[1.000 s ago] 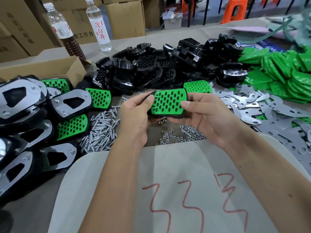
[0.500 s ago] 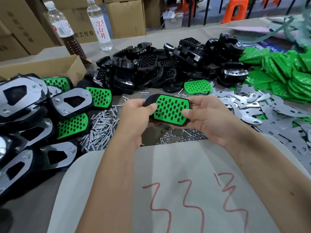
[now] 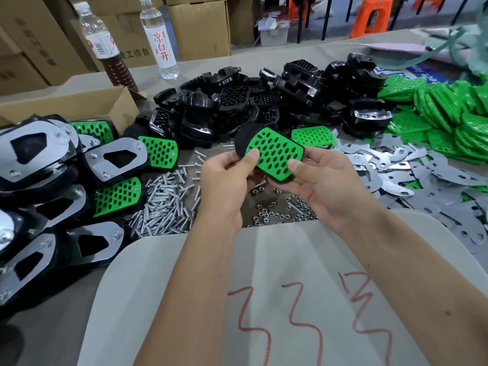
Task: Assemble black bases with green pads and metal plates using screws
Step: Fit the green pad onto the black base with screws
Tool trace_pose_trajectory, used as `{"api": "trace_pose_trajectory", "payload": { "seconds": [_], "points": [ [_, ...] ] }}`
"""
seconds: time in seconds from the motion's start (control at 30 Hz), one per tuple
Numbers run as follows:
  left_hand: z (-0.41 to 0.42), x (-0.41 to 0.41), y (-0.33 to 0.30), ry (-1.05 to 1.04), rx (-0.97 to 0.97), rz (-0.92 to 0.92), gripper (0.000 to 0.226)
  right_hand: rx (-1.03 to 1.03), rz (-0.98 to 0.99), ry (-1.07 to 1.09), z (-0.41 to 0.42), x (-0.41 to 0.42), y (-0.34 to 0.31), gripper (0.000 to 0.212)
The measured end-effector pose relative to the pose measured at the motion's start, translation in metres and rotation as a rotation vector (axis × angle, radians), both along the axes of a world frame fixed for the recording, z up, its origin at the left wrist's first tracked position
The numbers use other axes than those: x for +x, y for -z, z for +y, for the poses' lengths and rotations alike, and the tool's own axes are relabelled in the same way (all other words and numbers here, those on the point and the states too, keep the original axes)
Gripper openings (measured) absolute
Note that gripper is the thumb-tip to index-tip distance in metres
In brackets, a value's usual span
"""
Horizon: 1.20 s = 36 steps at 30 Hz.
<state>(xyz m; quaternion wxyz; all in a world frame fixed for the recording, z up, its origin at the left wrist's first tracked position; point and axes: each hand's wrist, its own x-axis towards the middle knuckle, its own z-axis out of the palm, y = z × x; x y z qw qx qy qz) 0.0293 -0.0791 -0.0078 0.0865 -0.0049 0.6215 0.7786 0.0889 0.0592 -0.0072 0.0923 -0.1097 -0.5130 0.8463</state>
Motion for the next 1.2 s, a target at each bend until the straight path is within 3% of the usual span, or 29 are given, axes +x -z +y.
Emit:
{"api": "trace_pose_trajectory", "payload": {
  "seconds": [0.43,0.5,0.63,0.7,0.8,0.93,1.03,1.2],
  "points": [
    [0.014,0.005,-0.003,0.009,0.198,-0.035,0.01,-0.014,0.126,0.04,-0.009,-0.003,0.006,0.025],
    [0.014,0.006,-0.004,-0.024,0.211,-0.044,0.009,0.165,0.105,0.061,-0.011,-0.003,0.008,0.02],
    [-0.007,-0.005,-0.008,-0.112,0.098,0.006,0.004,0.774,0.027,0.169,-0.002,-0.002,0.008,0.01],
    [-0.021,-0.012,-0.009,-0.143,0.044,0.006,0.009,1.079,-0.037,0.157,0.013,0.0,0.001,0.017],
    [-0.028,-0.016,-0.008,-0.153,0.009,-0.019,0.012,1.446,-0.225,-0.144,0.028,0.005,-0.016,0.03],
    [-0.025,-0.018,-0.005,-0.163,0.002,-0.038,0.009,1.64,-0.347,-0.412,0.021,0.005,-0.024,0.022],
    [-0.028,-0.019,-0.003,-0.127,-0.054,-0.042,0.003,1.602,-0.277,-0.324,0.016,0.003,-0.019,0.018],
    [-0.025,-0.014,0.0,0.092,-0.232,0.031,0.015,1.035,-0.014,0.066,0.01,-0.001,-0.006,0.015]
  ]
}}
